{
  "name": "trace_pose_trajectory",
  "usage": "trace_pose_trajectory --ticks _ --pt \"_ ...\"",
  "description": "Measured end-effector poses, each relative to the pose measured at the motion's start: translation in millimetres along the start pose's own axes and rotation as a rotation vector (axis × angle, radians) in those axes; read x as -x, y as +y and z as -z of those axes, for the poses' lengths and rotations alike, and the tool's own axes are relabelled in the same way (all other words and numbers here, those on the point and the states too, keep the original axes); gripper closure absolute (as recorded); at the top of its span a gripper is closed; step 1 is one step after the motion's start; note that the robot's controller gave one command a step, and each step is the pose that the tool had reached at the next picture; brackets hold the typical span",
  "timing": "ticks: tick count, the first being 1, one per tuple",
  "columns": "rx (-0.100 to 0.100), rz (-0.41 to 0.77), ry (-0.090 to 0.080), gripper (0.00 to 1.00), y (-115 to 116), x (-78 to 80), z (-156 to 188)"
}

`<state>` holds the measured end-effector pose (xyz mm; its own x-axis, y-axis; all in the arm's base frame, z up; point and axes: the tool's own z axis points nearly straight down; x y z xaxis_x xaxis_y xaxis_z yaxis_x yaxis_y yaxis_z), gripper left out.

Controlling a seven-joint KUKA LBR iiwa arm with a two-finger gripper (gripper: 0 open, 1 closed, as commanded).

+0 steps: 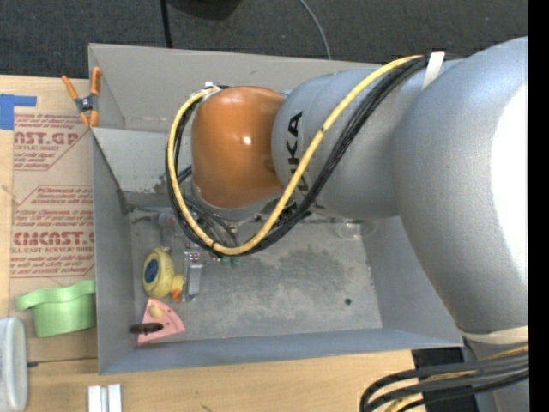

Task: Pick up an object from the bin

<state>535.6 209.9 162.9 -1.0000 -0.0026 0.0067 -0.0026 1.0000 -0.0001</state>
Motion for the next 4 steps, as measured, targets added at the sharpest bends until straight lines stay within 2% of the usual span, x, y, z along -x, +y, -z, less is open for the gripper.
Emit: trace_pose_trajectory --ticks 1,2,3,4 --pt "0.001 -0.001 -0.007 0.0 -0.8 2.0 4.3" --pt "0.003 0.048 -0.013 0.0 8.6 -0.8 -26.5" --pt "0.003 0.04 -0.011 0.0 26.7 6.9 -69.6" --pt "0.004 0.025 -0.011 0.0 31.9 9.7 -81.4"
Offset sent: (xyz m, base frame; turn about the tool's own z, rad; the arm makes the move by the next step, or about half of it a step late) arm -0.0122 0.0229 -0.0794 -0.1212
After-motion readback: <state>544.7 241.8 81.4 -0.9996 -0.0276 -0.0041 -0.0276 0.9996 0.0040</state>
